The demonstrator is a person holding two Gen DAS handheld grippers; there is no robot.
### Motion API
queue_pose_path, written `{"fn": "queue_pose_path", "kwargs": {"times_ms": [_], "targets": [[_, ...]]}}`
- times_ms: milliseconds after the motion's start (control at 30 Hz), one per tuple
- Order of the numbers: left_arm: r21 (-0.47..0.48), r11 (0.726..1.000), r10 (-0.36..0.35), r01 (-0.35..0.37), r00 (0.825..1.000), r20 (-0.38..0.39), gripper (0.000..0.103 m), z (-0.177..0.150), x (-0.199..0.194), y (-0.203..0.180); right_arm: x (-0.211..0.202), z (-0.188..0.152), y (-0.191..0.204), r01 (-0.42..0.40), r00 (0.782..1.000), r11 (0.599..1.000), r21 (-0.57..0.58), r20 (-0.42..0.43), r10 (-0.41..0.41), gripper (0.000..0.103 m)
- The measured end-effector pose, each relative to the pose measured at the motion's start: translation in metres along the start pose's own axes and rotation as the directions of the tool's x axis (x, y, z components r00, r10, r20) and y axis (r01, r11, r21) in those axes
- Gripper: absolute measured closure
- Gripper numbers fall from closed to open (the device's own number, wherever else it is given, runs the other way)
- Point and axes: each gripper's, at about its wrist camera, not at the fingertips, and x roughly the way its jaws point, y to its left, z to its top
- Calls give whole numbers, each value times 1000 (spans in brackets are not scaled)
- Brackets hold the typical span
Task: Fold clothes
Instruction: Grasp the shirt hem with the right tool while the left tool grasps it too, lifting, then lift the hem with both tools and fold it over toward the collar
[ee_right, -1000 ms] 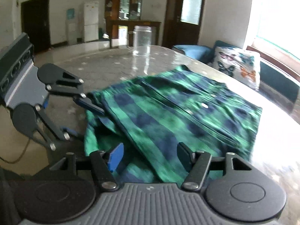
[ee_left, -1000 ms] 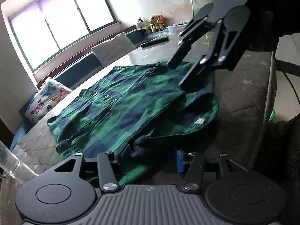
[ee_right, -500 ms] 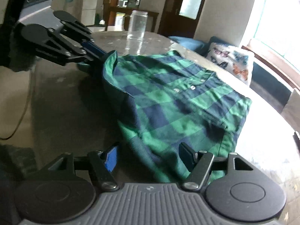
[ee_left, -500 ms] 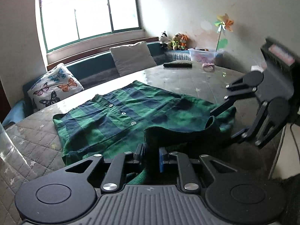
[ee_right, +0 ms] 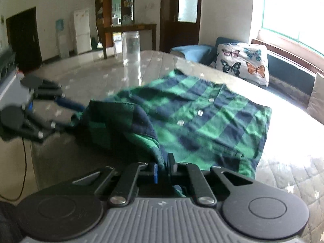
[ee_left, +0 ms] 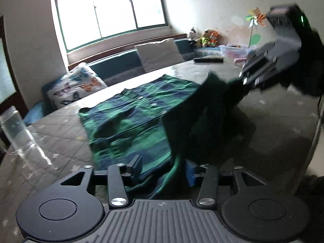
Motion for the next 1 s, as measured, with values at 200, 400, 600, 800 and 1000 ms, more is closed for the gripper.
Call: {"fn": "queue_pose_path", "kwargs": {"times_ms": [200,400,600,800,1000], "targets": [[61,995,77,-76,997,-11,41,-11,1,2,-7,18,-9,26,998,999,27,59,-28,96],[157,979,130,-128,992,-2,54,-15,11,3,-7,18,-12,36,997,998,48,64,-39,98],[188,974,124,-125,992,18,86,-11,7,10,-16,7,-9,53,994,995,89,93,-62,100],[176,981,78,-85,996,49,89,-4,-24,8,-42,-1,-3,46,988,993,109,142,-61,100],[141,990,22,-31,997,69,89,0,-77,-3,-95,-13,19,16,983,996,89,179,-32,100]]}}
